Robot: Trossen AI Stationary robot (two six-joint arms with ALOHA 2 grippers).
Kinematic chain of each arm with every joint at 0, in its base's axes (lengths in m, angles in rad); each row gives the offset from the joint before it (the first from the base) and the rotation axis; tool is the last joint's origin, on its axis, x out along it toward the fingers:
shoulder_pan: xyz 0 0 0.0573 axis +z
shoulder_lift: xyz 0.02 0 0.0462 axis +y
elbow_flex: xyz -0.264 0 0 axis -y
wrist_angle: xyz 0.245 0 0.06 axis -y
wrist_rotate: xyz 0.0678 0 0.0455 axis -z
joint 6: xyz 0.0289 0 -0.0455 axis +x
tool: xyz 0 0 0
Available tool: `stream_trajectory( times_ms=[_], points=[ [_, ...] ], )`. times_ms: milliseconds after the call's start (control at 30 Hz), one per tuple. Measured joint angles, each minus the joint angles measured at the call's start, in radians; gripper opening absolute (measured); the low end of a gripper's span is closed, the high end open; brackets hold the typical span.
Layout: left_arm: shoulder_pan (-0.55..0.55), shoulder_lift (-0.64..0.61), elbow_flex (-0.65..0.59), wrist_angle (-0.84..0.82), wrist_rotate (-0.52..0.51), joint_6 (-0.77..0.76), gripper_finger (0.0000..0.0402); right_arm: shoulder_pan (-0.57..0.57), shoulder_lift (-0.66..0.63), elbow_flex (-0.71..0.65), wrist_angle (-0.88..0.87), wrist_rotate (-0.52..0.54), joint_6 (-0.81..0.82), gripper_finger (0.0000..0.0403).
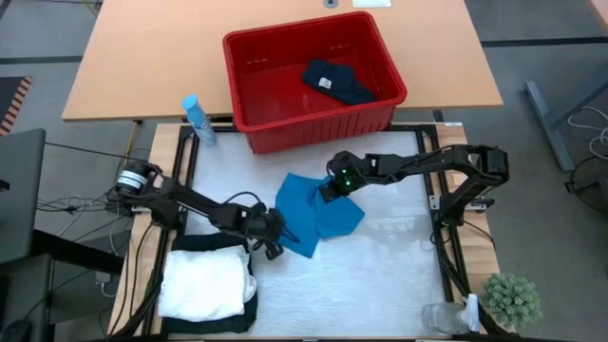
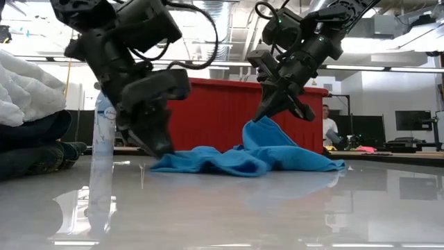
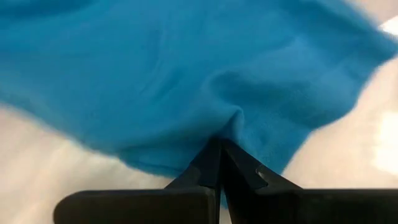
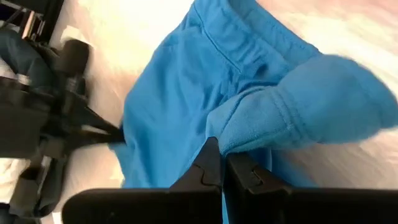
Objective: Fold Laundry from Bin
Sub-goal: Fold the blue shorts from the red bin
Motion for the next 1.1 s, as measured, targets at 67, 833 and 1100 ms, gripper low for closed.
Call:
stream_trajectory(
  times_ms=[67,833,1100],
  points=[
    [0.001,0.036,0.002,0.063,0.041,-0.022,0.0,0.0,0.0,0.0,0.0,-0.01,-0.002,0.0019],
    [-0.007,0.199,0.389,0.222,0.42,0.096,0.0,-0.058,0.0,0.0,-0.041,-0.035,-0.08,0.0019],
    [0.09,0.046,0.432,-0.18,0.122,0.379,0.0,-0.062,0.0,0.0,-0.057,-0.036,-0.099,0.0019]
  ],
)
